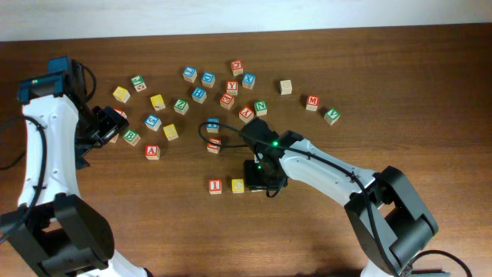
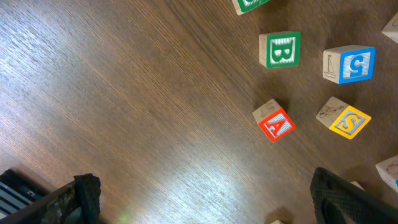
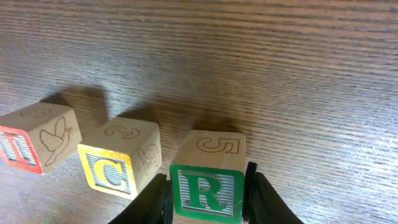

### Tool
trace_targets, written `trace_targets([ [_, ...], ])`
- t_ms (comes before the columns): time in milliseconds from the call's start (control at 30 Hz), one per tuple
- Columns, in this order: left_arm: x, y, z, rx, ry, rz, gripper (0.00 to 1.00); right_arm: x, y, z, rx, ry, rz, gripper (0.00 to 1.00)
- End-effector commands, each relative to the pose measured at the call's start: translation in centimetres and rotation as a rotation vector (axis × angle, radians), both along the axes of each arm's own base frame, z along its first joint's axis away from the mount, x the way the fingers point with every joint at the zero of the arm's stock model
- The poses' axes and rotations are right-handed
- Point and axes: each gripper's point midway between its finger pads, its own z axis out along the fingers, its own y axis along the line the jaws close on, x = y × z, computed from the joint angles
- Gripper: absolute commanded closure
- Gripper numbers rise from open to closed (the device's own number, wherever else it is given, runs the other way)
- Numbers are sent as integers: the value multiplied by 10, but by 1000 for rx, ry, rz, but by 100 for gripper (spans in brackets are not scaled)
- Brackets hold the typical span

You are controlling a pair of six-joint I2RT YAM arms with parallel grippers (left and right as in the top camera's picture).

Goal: Spell out ICRA
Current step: 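Set the R block down and open the right gripper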

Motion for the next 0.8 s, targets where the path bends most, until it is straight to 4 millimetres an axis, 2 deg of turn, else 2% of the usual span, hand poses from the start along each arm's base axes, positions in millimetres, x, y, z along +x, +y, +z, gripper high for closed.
trace_targets([
  [0, -1, 3, 7, 12, -20, 15, 1, -2, 1, -4, 2, 10, -1, 63],
  [333, -1, 3, 7, 12, -20, 15, 1, -2, 1, -3, 3, 10, -2, 61],
  [400, -1, 3, 7, 12, -20, 15, 1, -1, 1, -3, 3, 9, -2, 54],
  [467, -1, 3, 7, 12, -20, 15, 1, -1, 1, -3, 3, 9, -2, 53],
  [533, -1, 3, 7, 12, -20, 15, 1, 0, 2, -2, 5, 6, -2, 46],
  [633, -1, 3, 7, 12, -20, 15, 1, 5, 3, 2, 12, -3, -9, 44],
  [767, -1, 3, 7, 12, -20, 15, 1, 16, -16, 13, 0, 11, -57, 44],
])
